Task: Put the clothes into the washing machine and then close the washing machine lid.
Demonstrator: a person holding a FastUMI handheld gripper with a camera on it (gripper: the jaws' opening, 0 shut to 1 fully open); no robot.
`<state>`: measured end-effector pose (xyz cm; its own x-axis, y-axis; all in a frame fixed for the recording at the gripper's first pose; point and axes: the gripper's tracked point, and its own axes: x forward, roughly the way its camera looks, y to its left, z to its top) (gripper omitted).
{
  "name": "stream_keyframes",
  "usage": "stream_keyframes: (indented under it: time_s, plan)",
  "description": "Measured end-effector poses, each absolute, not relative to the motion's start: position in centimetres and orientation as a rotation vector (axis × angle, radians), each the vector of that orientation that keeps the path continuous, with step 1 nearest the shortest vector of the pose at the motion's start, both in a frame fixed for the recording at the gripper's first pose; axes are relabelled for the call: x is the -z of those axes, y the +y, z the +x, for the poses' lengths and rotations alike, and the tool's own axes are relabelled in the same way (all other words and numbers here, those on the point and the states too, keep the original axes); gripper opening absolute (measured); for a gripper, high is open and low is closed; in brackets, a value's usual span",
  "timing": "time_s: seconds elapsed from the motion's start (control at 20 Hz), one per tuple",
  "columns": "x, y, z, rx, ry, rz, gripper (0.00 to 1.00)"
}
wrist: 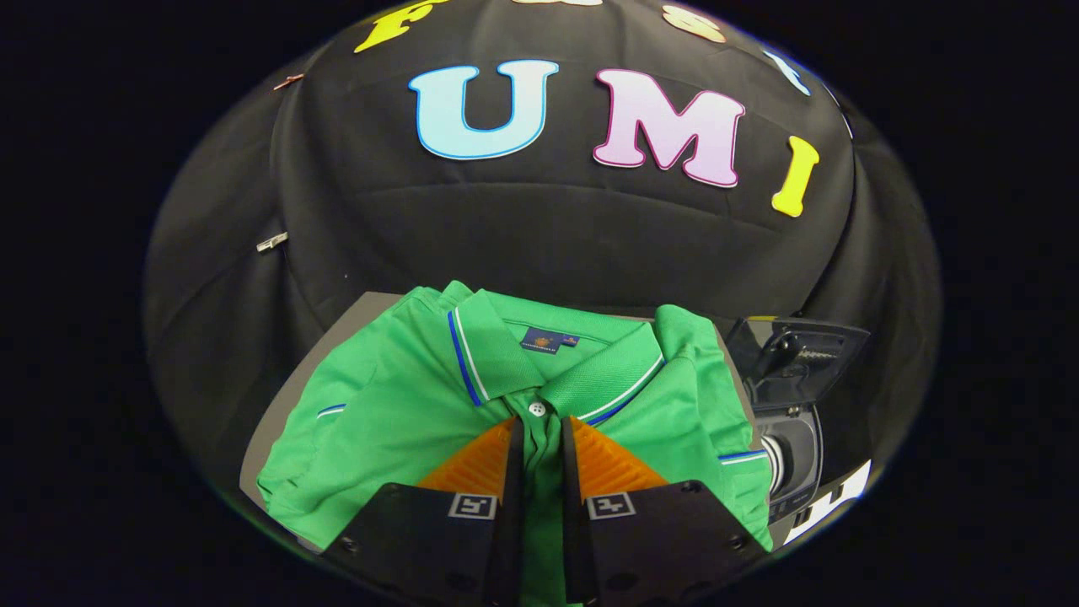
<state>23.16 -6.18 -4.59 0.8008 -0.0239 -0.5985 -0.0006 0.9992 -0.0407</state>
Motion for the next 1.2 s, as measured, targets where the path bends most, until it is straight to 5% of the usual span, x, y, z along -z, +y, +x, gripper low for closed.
stream_keyframes:
  time_s: [0.1, 1.2]
  plan:
    - [4.7, -6.4, 23.2, 0.020, 0.635, -0.040, 0.09]
    - [-4.2, -7.7, 22.4, -0.038, 0.323, 0.017, 0.08]
